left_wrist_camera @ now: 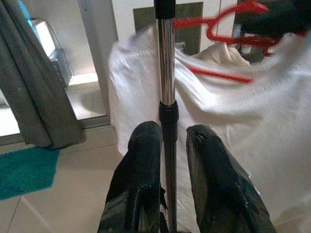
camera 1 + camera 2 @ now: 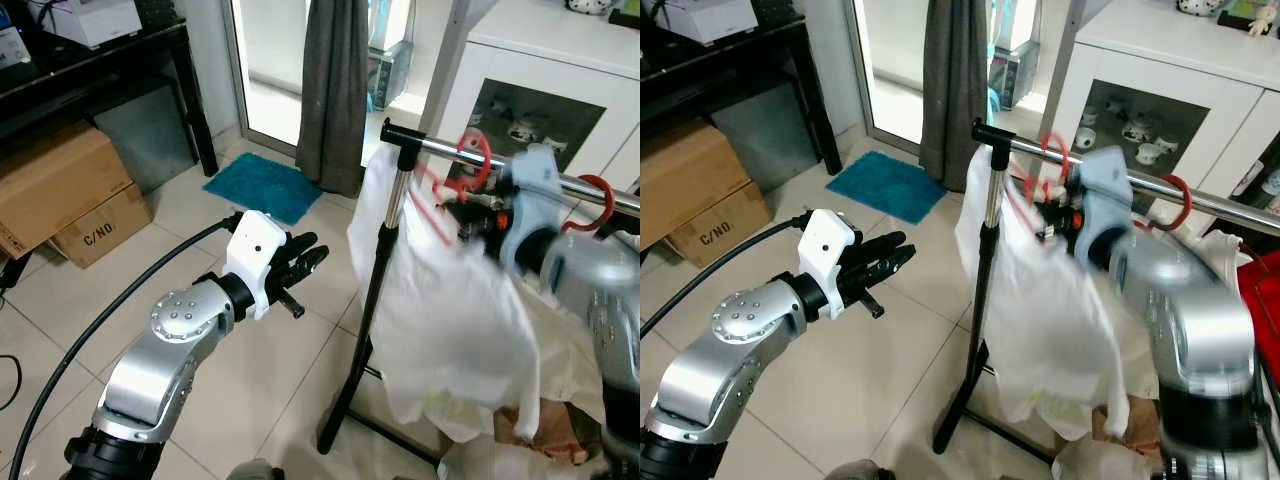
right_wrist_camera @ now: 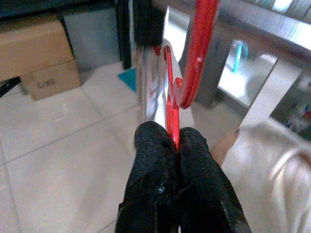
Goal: Hang hanger
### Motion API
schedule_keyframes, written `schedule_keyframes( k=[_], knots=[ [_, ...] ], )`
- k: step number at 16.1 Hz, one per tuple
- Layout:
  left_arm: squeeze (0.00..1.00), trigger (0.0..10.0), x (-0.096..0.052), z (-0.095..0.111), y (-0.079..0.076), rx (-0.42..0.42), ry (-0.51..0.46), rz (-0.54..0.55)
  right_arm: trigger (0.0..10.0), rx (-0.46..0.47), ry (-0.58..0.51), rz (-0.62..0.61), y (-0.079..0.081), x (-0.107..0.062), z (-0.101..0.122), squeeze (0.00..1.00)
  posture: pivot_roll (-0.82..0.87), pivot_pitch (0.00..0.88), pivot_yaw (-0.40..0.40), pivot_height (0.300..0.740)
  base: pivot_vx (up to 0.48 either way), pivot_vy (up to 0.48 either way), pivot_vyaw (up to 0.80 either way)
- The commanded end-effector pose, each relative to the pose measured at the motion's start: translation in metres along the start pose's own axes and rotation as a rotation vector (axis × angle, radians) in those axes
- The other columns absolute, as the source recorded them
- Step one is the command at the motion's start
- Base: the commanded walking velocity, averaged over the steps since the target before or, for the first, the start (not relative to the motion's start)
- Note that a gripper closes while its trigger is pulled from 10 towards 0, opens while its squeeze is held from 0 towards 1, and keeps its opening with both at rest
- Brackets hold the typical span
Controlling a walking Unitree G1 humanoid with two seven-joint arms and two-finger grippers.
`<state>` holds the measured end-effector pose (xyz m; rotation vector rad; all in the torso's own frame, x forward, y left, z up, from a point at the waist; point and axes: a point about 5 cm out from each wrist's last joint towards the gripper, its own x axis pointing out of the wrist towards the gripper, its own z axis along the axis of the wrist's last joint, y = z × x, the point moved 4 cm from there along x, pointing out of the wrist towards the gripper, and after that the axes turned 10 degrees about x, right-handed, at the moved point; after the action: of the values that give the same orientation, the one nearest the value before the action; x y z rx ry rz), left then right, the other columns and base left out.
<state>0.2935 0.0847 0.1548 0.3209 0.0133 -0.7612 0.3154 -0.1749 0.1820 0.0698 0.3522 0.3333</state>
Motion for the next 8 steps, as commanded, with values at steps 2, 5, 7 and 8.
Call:
schedule_keyframes(
  k=[2,5,7,8],
  knots=[
    [0.00,10.0,0.000,-0.009,-0.001,0.014,0.036,0.021,0.0,0.024,-0.009,0.000,0.009,-0.008,-0.011,0.00,-0.02,0.015,0.002,0.740,0.000,0.000,0.00],
    [0.00,10.0,0.000,-0.013,0.001,-0.006,0.046,0.046,0.0,0.069,-0.068,-0.076,0.012,-0.015,-0.023,0.00,-0.02,0.019,0.001,0.740,0.000,0.000,0.00],
    [0.00,10.0,0.000,-0.013,0.002,-0.012,0.045,0.054,0.0,0.102,-0.085,-0.120,0.015,-0.018,-0.035,0.00,-0.02,0.025,0.005,0.740,0.000,0.000,0.00],
    [0.00,10.0,0.000,-0.013,0.002,-0.013,0.045,0.056,0.0,0.109,-0.080,-0.121,0.017,-0.019,-0.039,0.00,-0.02,0.028,0.003,0.740,-0.240,0.000,0.00]
  ],
)
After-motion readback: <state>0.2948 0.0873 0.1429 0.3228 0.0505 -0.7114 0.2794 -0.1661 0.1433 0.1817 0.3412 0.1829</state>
